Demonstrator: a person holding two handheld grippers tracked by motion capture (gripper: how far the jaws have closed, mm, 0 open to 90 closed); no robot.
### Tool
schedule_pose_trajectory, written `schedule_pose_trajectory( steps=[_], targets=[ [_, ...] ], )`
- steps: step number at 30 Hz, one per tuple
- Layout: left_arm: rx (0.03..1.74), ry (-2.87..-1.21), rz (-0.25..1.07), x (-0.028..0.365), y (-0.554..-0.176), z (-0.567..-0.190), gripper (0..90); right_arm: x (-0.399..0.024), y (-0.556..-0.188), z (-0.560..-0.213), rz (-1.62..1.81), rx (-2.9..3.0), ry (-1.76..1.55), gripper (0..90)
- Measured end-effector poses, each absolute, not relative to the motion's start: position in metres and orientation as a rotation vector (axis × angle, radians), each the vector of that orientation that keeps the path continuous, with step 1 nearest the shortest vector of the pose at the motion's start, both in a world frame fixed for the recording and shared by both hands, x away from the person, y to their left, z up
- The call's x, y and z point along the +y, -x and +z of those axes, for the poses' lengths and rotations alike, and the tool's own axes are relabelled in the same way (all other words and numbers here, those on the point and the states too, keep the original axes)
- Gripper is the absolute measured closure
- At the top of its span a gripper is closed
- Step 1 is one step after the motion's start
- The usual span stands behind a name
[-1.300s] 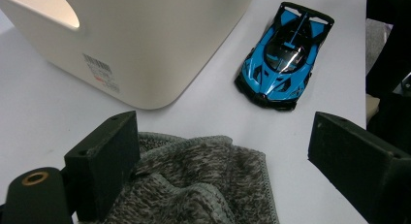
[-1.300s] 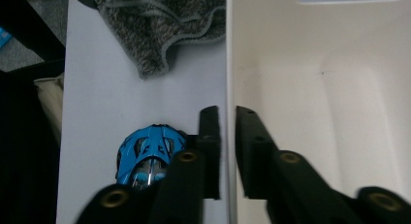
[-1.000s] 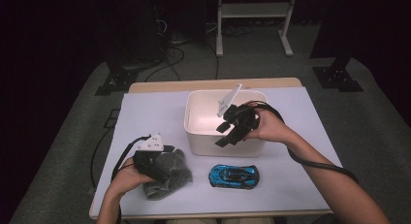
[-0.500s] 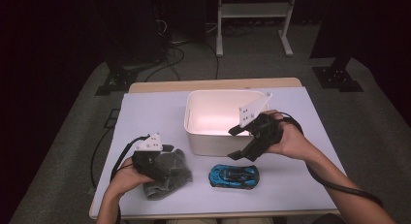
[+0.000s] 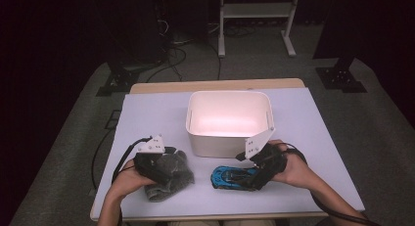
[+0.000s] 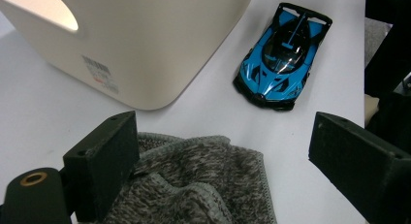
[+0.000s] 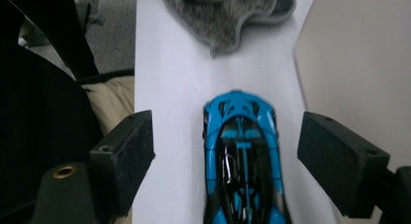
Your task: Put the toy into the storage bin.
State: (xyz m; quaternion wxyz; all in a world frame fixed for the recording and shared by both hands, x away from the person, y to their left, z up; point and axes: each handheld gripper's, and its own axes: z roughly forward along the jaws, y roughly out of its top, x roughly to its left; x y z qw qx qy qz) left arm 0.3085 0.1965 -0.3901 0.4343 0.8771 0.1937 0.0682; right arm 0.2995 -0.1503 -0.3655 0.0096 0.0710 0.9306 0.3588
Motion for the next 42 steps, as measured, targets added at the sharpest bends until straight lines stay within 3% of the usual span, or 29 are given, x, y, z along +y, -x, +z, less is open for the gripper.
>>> schedule_pose_trajectory(
  steps=[15,42],
  targets=[
    [0.483,-2.186,0.163,0.196,-0.308,-0.392,9.9,-0.143,-0.313,-0.422,1.006,2.96,-0.267,16.8],
    [0.476,-2.196,0.158,0.195,-0.309,-0.394,10.0,-0.133,-0.318,-0.451,0.956,2.937,-0.228,13.9]
  ],
)
